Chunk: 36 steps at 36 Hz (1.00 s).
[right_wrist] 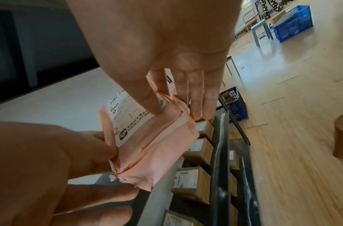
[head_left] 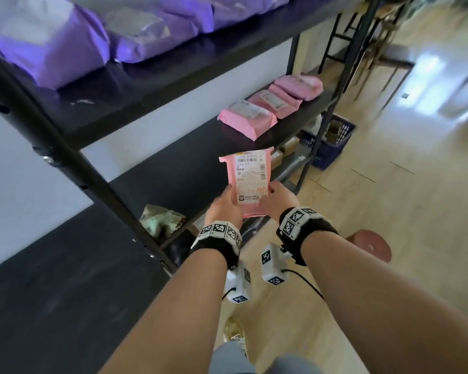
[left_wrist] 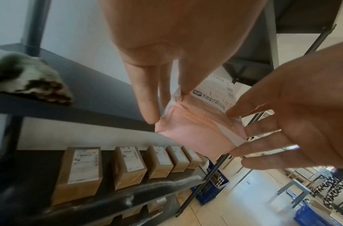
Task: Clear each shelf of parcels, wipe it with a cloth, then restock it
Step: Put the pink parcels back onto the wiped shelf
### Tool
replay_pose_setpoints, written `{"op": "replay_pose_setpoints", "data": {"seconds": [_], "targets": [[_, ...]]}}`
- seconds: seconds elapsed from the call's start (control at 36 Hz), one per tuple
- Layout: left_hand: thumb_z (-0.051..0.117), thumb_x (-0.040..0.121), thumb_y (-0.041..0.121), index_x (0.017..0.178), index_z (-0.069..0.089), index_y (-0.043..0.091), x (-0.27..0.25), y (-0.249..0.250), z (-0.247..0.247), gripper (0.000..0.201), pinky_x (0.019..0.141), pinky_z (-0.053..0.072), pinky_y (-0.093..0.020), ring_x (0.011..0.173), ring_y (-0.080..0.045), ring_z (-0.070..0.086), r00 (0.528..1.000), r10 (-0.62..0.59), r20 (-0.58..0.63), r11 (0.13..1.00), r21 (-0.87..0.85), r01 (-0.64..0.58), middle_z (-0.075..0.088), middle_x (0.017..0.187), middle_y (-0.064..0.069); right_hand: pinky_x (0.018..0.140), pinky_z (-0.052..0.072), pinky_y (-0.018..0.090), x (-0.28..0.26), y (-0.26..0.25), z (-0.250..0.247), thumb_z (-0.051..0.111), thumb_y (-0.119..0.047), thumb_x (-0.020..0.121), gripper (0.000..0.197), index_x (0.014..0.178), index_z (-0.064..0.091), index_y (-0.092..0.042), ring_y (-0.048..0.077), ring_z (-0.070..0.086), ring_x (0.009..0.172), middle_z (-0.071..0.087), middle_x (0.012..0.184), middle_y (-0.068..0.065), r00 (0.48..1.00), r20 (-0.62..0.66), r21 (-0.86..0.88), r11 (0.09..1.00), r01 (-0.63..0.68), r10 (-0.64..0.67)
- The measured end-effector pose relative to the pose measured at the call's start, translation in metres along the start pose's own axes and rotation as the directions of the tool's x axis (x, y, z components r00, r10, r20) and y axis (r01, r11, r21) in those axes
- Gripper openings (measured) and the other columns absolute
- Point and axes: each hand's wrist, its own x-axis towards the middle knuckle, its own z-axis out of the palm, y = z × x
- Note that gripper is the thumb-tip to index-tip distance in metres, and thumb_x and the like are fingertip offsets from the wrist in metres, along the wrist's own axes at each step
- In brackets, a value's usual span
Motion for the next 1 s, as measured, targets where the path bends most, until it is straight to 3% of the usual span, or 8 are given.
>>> {"op": "replay_pose_setpoints", "data": {"seconds": [0.17, 0.28, 0.42, 0.56, 0.67, 0.83, 0.92, 1.0], "targets": [[0.039, 0.091, 0.024, 0.121, 0.047, 0.043, 0.053, 0.021, 0.005, 0.037, 0.053, 0.044, -0.024, 0.074, -0.012, 0.062, 0.999, -0.039, 0.029, 0.996, -0.074, 0.041, 0.064, 0.096, 0.009, 0.079, 0.047, 0.032, 0.054, -0.018, -0.025, 0.047, -0.021, 0.096, 0.036, 0.131, 0.047, -0.017, 0.024, 0.058, 0.102, 0.059, 0.124, 0.009, 1.0, -0.006, 0.012, 1.0, 0.02, -0.02], [0.036, 0.095, 0.027, 0.122, 0.048, 0.035, 0.087, 0.028, 0.008, 0.03, 0.072, 0.053, -0.032, 0.086, -0.016, 0.064, 0.998, -0.07, 0.001, 0.994, -0.083, 0.07, 0.064, 0.106, 0.007, 0.076, 0.043, 0.029, 0.098, -0.037, -0.034, 0.047, -0.018, 0.096, 0.032, 0.128, 0.05, -0.014, 0.022, 0.056, 0.096, 0.06, 0.122, 0.009, 0.996, 0.068, -0.034, 0.998, 0.061, -0.059], [0.037, 0.094, 0.028, 0.122, 0.051, 0.026, 0.136, 0.033, 0.015, 0.031, 0.079, 0.049, -0.032, 0.096, -0.022, 0.063, 0.978, -0.195, -0.071, 0.977, -0.102, 0.187, 0.064, 0.112, 0.001, 0.093, 0.049, 0.042, 0.151, -0.062, -0.035, 0.045, -0.018, 0.094, 0.036, 0.13, 0.047, -0.017, 0.029, 0.059, 0.109, 0.06, 0.123, 0.009, 0.983, 0.152, -0.046, 0.992, 0.116, -0.107], [0.039, 0.094, 0.026, 0.12, 0.054, 0.026, 0.181, 0.034, 0.022, 0.031, 0.081, 0.053, -0.035, 0.093, -0.023, 0.065, 0.93, -0.346, -0.121, 0.927, -0.197, 0.319, 0.066, 0.106, 0.001, 0.083, 0.047, 0.033, 0.204, -0.081, -0.04, 0.048, -0.019, 0.097, 0.038, 0.135, 0.046, -0.016, 0.027, 0.06, 0.108, 0.061, 0.123, 0.008, 0.948, 0.236, -0.037, 0.973, 0.23, -0.215], [0.042, 0.092, 0.028, 0.117, 0.053, 0.028, 0.213, 0.026, 0.032, 0.027, 0.082, 0.056, -0.042, 0.089, -0.026, 0.066, 0.887, -0.442, -0.137, 0.881, -0.252, 0.4, 0.067, 0.101, -0.003, 0.09, 0.05, 0.039, 0.237, -0.101, -0.036, 0.048, -0.017, 0.094, 0.034, 0.127, 0.053, -0.016, 0.027, 0.062, 0.105, 0.064, 0.114, 0.007, 0.911, 0.287, -0.092, 0.938, 0.333, -0.295], [0.042, 0.097, 0.03, 0.123, 0.053, 0.027, 0.224, 0.023, 0.031, 0.028, 0.083, 0.054, -0.036, 0.089, -0.015, 0.065, 0.853, -0.496, -0.161, 0.844, -0.319, 0.431, 0.067, 0.107, 0.004, 0.082, 0.055, 0.041, 0.266, -0.111, -0.011, 0.047, -0.03, 0.09, 0.026, 0.111, 0.062, -0.021, 0.024, 0.065, 0.089, 0.067, 0.103, 0.003, 0.878, 0.332, -0.233, 0.872, 0.43, -0.344], [0.041, 0.099, 0.021, 0.131, 0.049, 0.022, 0.219, 0.026, 0.028, 0.033, 0.081, 0.05, -0.028, 0.09, -0.013, 0.061, 0.853, -0.503, -0.143, 0.85, -0.259, 0.458, 0.065, 0.114, 0.0, 0.086, 0.053, 0.043, 0.26, -0.113, -0.012, 0.05, -0.026, 0.091, 0.028, 0.115, 0.059, -0.018, 0.027, 0.063, 0.097, 0.063, 0.111, 0.007, 0.876, 0.321, -0.286, 0.845, 0.453, -0.361], [0.043, 0.097, 0.017, 0.128, 0.048, 0.017, 0.211, 0.03, 0.023, 0.032, 0.083, 0.048, -0.031, 0.098, -0.021, 0.06, 0.84, -0.522, -0.15, 0.843, -0.242, 0.481, 0.062, 0.119, -0.006, 0.088, 0.051, 0.042, 0.255, -0.115, -0.015, 0.055, -0.021, 0.09, 0.038, 0.127, 0.053, -0.017, 0.031, 0.059, 0.105, 0.056, 0.119, 0.01, 0.875, 0.267, -0.331, 0.814, 0.477, -0.404]]}}
